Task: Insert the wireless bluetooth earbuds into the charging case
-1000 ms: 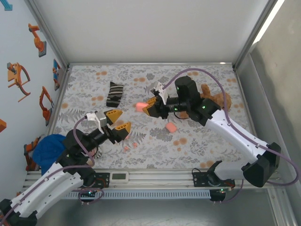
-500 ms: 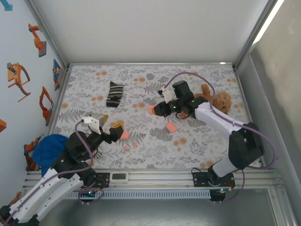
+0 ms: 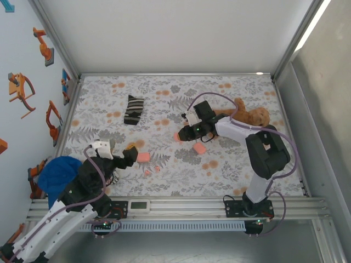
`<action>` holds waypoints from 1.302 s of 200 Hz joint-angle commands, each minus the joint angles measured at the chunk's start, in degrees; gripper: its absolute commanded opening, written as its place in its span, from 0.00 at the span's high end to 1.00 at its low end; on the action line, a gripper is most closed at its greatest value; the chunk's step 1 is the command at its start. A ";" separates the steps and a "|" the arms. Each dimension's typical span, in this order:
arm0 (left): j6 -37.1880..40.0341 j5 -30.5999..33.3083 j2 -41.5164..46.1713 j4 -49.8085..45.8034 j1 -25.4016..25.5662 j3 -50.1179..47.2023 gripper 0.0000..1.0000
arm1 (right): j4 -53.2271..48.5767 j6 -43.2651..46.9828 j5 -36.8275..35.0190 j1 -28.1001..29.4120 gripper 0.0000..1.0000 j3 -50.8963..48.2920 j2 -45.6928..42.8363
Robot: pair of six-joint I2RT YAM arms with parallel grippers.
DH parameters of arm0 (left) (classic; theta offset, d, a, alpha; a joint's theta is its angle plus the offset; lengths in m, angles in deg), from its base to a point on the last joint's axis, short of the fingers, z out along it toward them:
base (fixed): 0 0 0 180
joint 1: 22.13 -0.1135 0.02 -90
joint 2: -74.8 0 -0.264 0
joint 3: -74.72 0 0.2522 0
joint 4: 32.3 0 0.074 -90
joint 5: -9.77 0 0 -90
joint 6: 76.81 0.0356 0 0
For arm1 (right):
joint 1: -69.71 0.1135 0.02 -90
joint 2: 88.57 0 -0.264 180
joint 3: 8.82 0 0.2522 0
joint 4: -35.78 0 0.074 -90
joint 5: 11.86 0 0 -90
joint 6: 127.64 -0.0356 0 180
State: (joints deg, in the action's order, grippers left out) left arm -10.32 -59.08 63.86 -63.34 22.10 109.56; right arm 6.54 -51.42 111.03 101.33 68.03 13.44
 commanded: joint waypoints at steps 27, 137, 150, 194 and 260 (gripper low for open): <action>-4.26 3.16 4.75 -7.30 -0.22 -0.76 0.02 | 2.56 -1.86 0.58 -0.34 0.85 1.42 4.21; -4.53 4.08 4.69 -6.85 -0.28 -0.90 0.01 | 3.18 -2.16 -0.92 -0.59 0.66 1.66 6.27; -4.70 3.98 4.44 -6.86 -0.22 -0.95 0.01 | 2.73 -1.89 -1.79 -0.59 0.64 1.82 6.18; -4.60 3.29 4.35 -7.41 -0.20 -0.93 0.01 | 0.54 -0.25 -5.20 -0.85 0.56 2.49 4.50; -5.43 3.99 4.01 -7.88 -0.27 -1.27 0.01 | 0.32 2.79 -7.53 -0.01 0.46 1.25 -3.60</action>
State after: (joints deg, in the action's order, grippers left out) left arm -14.60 -55.80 68.43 -70.74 22.08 108.95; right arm 6.82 -50.66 105.47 100.91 69.10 14.86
